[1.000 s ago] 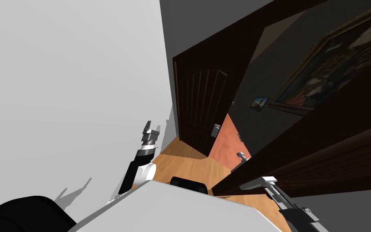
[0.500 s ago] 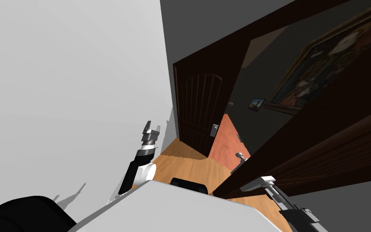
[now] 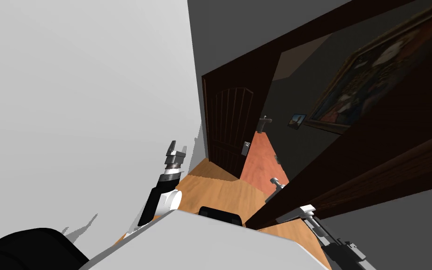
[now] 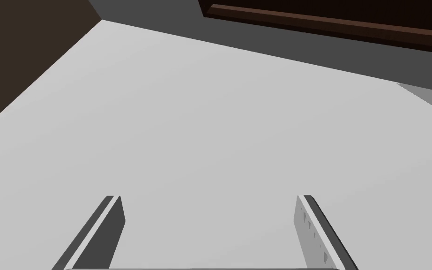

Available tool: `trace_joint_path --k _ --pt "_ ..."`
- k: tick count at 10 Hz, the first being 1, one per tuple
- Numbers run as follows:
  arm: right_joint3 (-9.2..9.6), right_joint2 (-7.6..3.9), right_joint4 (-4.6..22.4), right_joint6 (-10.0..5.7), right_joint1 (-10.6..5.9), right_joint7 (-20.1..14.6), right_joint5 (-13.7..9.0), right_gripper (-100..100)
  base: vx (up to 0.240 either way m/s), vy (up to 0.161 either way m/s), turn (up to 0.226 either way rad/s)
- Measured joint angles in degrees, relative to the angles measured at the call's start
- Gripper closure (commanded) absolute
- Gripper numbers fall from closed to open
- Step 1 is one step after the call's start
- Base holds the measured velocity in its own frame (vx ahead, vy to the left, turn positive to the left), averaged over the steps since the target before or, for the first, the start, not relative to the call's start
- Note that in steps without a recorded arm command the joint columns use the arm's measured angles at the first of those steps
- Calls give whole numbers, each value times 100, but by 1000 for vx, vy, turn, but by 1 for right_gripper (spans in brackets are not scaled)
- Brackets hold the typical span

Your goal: Pull the door open

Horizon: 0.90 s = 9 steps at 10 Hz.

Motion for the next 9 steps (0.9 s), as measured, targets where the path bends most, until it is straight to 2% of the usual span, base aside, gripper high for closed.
trace_joint_path --k 4,6,7,8,9 --pt "79 -42 69 -285 -16 -3 188 100 -174 -120 27" --pt "102 -55 61 -369 -1 -12 237 100 -61 -34 74" --pt "70 -54 158 -459 20 11 252 100 -40 -22 141" --pt "28 -37 105 -504 108 33 267 100 -20 -20 66" --pt "18 -25 157 -579 103 55 286 100 -14 -8 97"
